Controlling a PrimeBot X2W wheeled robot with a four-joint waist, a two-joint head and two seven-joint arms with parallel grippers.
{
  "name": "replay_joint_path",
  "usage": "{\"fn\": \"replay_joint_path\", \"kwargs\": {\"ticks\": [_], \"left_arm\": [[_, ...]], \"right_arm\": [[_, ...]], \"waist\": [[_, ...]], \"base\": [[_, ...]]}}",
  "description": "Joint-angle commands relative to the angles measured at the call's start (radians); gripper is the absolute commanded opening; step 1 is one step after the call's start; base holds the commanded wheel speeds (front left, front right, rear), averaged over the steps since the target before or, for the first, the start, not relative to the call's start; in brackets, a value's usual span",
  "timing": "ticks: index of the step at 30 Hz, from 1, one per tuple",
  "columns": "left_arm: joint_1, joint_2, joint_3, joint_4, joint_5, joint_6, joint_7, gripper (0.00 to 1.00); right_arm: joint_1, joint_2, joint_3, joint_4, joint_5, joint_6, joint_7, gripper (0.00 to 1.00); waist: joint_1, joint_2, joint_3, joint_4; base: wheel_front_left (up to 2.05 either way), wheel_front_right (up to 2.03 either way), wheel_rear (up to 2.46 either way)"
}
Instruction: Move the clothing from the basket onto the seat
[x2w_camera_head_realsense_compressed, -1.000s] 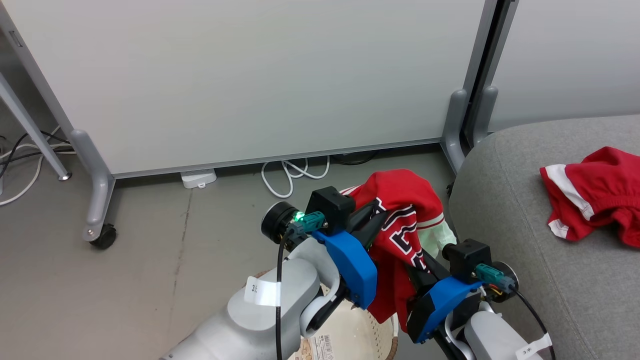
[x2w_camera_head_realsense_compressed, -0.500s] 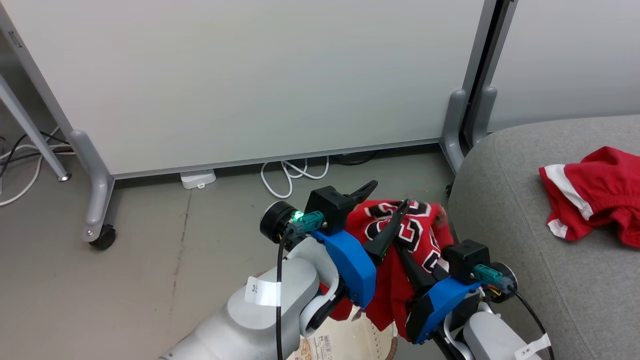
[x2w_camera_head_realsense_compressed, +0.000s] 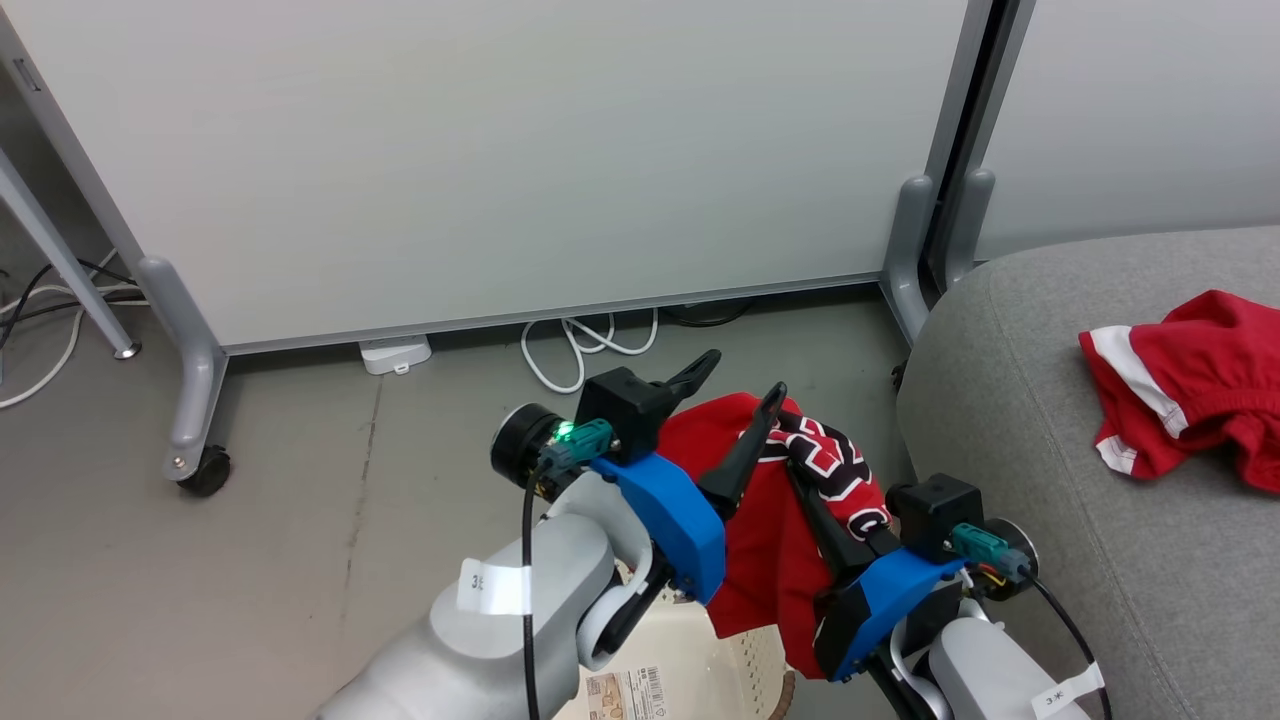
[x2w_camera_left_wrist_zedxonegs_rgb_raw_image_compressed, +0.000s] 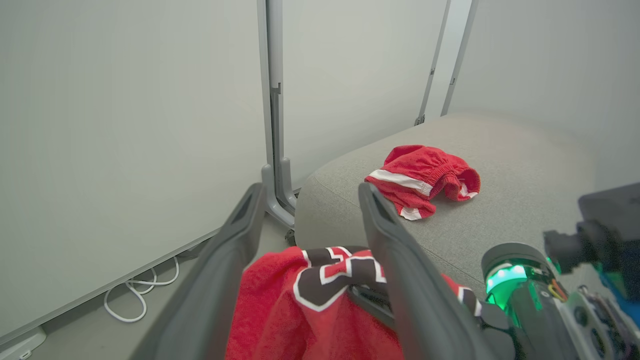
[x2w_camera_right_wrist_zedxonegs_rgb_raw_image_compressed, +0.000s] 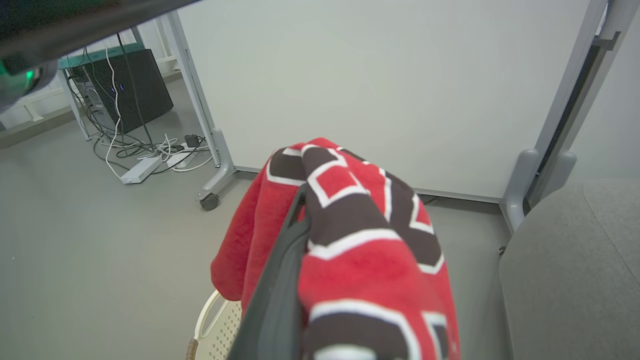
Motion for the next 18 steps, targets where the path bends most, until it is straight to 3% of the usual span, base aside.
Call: {"fn": "replay_joint_path", "kwargs": {"ticks": [1,8,18], "left_arm": [[0.020,0.016,0.020,-0.009,0.019,0.014,-0.006,1.00],[0.165,0.075,0.222,-0.187,0.166,0.062,-0.007,1.00],[0.429,0.124,0.461,-0.348,0.394,0.040,-0.007,1.00]], "right_arm": [[-0.014,-0.001,-0.005,-0.001,-0.007,0.000,-0.005,0.00],[-0.003,-0.001,-0.020,-0.010,-0.018,0.000,-0.007,0.00],[0.015,-0.001,-0.038,-0.029,-0.027,0.000,-0.001,0.00]], "waist": [[0.0000,-0.0001,0.001,0.001],[0.0000,-0.0001,0.004,-0.001],[0.0000,-0.0001,0.011,-0.011]], "base": [[0.00,0.00,0.00],[0.00,0.00,0.00],[0.00,0.00,0.00]]}}
